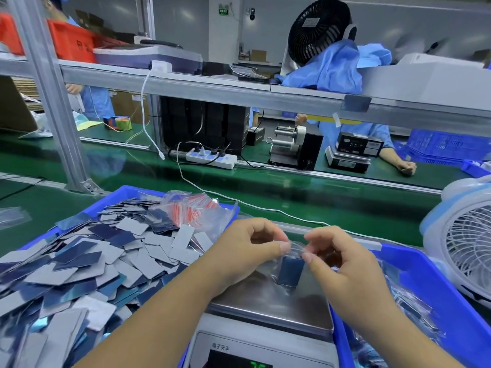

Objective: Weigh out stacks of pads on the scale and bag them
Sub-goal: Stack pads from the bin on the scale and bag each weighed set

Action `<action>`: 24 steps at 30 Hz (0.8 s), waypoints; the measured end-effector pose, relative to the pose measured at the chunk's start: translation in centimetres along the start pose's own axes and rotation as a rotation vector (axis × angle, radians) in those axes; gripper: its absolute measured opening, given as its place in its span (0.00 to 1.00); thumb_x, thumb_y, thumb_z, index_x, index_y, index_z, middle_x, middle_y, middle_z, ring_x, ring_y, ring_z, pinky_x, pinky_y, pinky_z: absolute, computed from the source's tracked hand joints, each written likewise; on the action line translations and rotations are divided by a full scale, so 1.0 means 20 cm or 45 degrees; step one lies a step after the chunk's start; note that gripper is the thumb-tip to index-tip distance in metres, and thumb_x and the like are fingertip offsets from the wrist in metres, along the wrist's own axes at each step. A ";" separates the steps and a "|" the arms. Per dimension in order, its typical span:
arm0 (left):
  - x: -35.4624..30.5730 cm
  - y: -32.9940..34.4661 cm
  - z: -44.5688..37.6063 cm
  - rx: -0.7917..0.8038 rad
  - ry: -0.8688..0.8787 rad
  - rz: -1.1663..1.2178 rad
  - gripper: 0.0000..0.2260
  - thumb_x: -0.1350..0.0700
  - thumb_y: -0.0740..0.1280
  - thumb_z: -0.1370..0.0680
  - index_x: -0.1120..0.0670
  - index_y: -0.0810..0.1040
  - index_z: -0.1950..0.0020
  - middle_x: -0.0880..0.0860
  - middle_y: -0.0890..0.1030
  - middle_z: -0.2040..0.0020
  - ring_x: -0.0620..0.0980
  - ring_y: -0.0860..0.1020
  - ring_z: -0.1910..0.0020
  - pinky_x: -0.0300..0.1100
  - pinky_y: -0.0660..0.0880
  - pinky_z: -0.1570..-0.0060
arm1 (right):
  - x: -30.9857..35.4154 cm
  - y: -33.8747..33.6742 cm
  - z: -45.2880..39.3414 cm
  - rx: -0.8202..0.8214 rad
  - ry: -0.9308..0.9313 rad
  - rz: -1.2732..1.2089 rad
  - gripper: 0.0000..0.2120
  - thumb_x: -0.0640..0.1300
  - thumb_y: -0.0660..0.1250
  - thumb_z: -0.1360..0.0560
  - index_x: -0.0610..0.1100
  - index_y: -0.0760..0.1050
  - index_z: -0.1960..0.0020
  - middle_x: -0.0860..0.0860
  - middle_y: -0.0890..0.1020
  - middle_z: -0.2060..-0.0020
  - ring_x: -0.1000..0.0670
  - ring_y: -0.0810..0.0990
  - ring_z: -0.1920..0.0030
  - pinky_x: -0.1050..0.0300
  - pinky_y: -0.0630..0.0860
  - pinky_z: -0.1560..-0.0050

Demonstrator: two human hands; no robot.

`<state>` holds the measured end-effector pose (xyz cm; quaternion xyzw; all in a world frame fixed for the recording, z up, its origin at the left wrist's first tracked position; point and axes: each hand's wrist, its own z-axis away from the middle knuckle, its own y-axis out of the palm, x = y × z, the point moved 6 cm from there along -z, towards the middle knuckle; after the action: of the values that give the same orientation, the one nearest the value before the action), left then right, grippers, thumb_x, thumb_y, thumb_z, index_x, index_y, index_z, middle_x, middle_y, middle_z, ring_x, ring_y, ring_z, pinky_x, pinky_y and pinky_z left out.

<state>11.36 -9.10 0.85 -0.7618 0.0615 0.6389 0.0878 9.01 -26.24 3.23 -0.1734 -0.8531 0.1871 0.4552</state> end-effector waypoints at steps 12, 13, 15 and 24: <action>0.01 -0.01 0.01 0.024 -0.078 -0.010 0.03 0.64 0.72 0.23 0.58 0.81 0.56 0.55 0.82 0.59 0.48 0.81 0.59 0.41 0.81 0.52 | -0.06 -0.02 -0.02 -0.048 0.133 -0.239 0.25 0.35 0.73 0.27 0.65 0.70 0.50 0.51 0.84 0.63 0.52 0.79 0.63 0.56 0.75 0.59; 0.01 -0.01 0.01 0.032 -0.073 -0.027 0.03 0.64 0.72 0.23 0.57 0.81 0.56 0.55 0.82 0.59 0.48 0.81 0.59 0.42 0.81 0.51 | -0.06 -0.02 -0.02 -0.055 0.124 -0.255 0.26 0.34 0.73 0.27 0.66 0.70 0.50 0.51 0.84 0.63 0.52 0.79 0.63 0.57 0.76 0.59; 0.01 -0.01 0.01 0.050 -0.061 -0.058 0.05 0.64 0.71 0.23 0.56 0.81 0.57 0.55 0.82 0.58 0.47 0.80 0.59 0.42 0.80 0.51 | -0.05 -0.02 -0.02 -0.065 0.106 -0.287 0.27 0.33 0.73 0.28 0.66 0.70 0.49 0.51 0.84 0.62 0.51 0.80 0.63 0.61 0.76 0.60; -0.02 0.02 0.02 0.069 0.021 -0.126 0.01 0.52 0.72 0.30 0.46 0.82 0.61 0.62 0.83 0.51 0.48 0.79 0.58 0.49 0.79 0.52 | -0.04 0.00 0.00 0.063 0.064 -0.390 0.22 0.33 0.72 0.28 0.59 0.73 0.48 0.48 0.82 0.64 0.51 0.76 0.65 0.60 0.74 0.63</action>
<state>10.86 -9.42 1.07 -0.7665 0.0419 0.6255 0.1395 9.38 -26.57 2.70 -0.0346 -0.8531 0.1321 0.5036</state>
